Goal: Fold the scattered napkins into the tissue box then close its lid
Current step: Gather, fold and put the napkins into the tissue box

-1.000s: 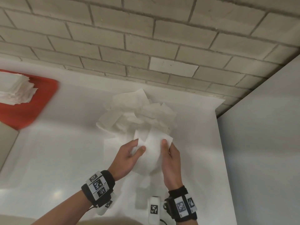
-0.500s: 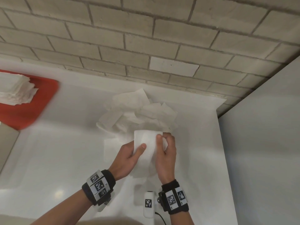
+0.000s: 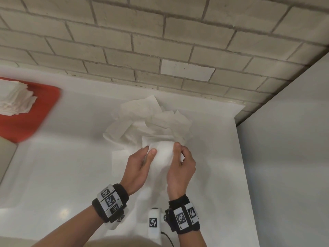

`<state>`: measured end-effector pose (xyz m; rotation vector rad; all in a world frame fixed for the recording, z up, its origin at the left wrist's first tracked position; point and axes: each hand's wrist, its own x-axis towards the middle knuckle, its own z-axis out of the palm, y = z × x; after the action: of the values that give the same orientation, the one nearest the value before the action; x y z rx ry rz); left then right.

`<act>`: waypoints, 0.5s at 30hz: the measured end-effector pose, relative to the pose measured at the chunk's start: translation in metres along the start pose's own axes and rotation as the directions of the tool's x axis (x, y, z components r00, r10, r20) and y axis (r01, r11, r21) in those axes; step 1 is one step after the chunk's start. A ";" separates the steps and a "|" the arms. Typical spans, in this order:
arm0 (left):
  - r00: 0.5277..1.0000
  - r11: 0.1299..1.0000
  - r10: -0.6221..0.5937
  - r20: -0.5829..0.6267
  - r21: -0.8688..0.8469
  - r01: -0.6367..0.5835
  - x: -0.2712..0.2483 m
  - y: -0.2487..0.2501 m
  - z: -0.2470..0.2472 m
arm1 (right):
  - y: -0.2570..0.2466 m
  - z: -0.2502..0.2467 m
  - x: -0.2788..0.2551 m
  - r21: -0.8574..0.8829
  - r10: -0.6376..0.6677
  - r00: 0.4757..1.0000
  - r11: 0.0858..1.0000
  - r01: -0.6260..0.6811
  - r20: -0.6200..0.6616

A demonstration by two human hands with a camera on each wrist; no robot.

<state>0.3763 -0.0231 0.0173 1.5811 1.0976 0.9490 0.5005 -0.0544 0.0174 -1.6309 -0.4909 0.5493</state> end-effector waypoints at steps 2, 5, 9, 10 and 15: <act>0.999 1.000 0.002 -0.033 0.010 -0.002 0.001 -0.002 -0.001 | -0.005 -0.002 0.002 0.016 -0.022 0.999 1.000 0.022 0.024; 0.993 0.999 -0.017 -0.113 0.033 0.021 0.004 -0.002 -0.007 | -0.013 -0.019 0.002 -0.012 -0.127 0.988 0.992 0.128 0.084; 0.978 1.000 0.017 -0.207 0.024 -0.013 0.009 -0.006 -0.015 | -0.025 -0.043 -0.003 0.046 -0.253 0.913 0.967 0.252 0.320; 0.981 1.000 0.004 -0.196 0.013 -0.001 0.009 -0.007 -0.016 | -0.029 -0.043 -0.003 0.057 -0.267 0.897 0.963 0.264 0.352; 0.996 0.981 -0.083 0.009 -0.174 0.084 0.003 -0.007 -0.019 | -0.035 -0.020 0.012 -0.006 -0.265 0.908 0.959 0.282 0.324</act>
<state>0.3576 -0.0143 0.0154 1.3829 1.0417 0.9604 0.5217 -0.0583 0.0535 -1.4929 -0.9691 0.5951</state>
